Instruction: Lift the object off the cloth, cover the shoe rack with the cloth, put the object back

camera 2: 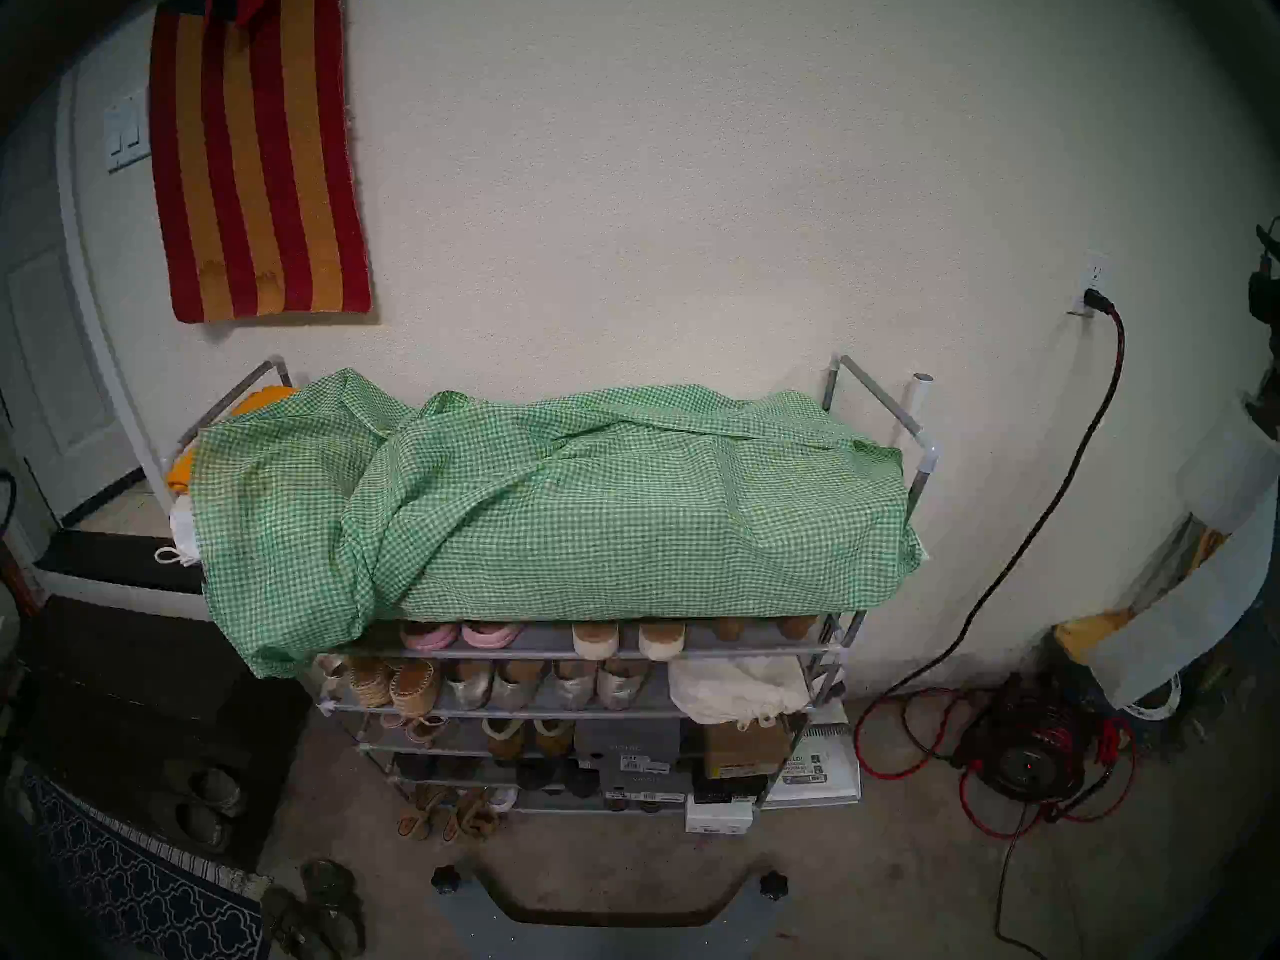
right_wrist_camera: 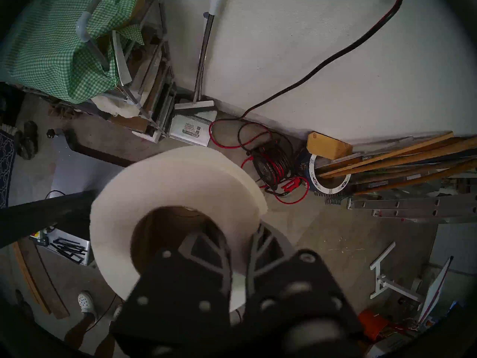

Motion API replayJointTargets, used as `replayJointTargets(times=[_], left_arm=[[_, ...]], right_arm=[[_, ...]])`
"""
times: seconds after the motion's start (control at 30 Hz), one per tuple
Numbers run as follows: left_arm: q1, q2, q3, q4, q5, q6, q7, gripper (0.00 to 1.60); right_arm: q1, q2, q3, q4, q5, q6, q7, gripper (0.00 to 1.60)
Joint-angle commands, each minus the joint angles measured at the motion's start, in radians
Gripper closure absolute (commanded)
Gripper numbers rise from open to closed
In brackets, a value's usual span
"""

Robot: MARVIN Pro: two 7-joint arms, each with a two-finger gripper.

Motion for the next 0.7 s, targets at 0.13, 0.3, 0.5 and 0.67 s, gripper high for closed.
replayJointTargets(times=[0.13, 0.3, 0.5, 0.67], left_arm=[[-0.089, 0.104, -0.182, -0.060, 0.065, 0.018, -0.136, 0.00], [-0.110, 0.114, -0.241, -0.117, 0.072, 0.041, -0.224, 0.00], [-0.116, 0.099, -0.279, -0.206, 0.056, 0.086, -0.333, 0.00], [-0.107, 0.080, -0.283, -0.263, 0.048, 0.123, -0.405, 0.00]], right_arm=[[0.001, -0.006, -0.001, 0.000, 0.004, -0.001, 0.010, 1.60], [0.001, -0.007, -0.003, 0.000, 0.007, -0.003, 0.010, 1.60], [0.000, -0.009, -0.005, 0.001, 0.010, -0.005, 0.012, 1.60], [0.000, -0.009, -0.007, 0.001, 0.012, -0.007, 0.013, 1.60]])
